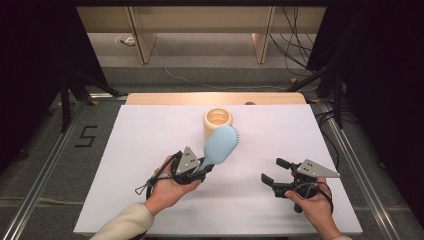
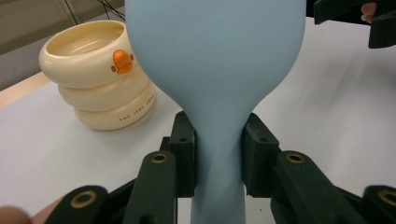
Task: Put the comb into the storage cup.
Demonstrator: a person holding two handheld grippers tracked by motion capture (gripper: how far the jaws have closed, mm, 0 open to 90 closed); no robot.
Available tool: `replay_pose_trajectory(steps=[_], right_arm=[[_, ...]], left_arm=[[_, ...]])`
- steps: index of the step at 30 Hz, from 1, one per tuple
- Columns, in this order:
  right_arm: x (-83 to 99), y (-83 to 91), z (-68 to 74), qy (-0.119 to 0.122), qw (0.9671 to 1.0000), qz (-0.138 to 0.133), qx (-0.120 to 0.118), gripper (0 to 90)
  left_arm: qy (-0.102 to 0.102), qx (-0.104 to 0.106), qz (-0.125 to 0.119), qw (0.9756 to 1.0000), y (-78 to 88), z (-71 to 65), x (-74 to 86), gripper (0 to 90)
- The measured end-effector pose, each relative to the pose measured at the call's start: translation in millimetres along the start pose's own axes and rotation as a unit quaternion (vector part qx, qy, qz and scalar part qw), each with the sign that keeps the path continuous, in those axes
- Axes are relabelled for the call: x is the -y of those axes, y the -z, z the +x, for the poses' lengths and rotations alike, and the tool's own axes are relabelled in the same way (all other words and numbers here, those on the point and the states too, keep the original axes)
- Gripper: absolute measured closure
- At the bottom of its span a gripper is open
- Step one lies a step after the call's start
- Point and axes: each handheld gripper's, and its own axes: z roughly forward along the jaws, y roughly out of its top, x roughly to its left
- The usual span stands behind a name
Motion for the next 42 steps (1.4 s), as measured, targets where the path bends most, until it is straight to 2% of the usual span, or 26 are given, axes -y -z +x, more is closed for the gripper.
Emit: replay_pose_trajectory(steps=[10,18,30,42], right_arm=[[-7.5,-2.0,8.5,-0.005,0.9997,-0.023,0.001,11.8],[-16.3,-7.1,13.4,-0.025,0.9987,-0.043,-0.007,11.0],[-33.0,-30.5,34.1,-0.012,0.9977,-0.057,-0.036,6.7],[-48.8,-48.1,45.8,-0.007,0.9964,-0.067,-0.051,4.8]], left_arm=[[-0.005,-0.003,-0.007,1.0000,-1.4,-5.6,-2.7,69.3],[-0.008,0.001,-0.007,0.9999,-5.2,-9.0,-2.7,69.3],[-0.012,0.004,-0.008,0.9999,-7.6,-13.8,-3.6,69.3],[-0.015,0.010,-0.007,0.9998,-10.1,-18.2,-4.3,69.3]])
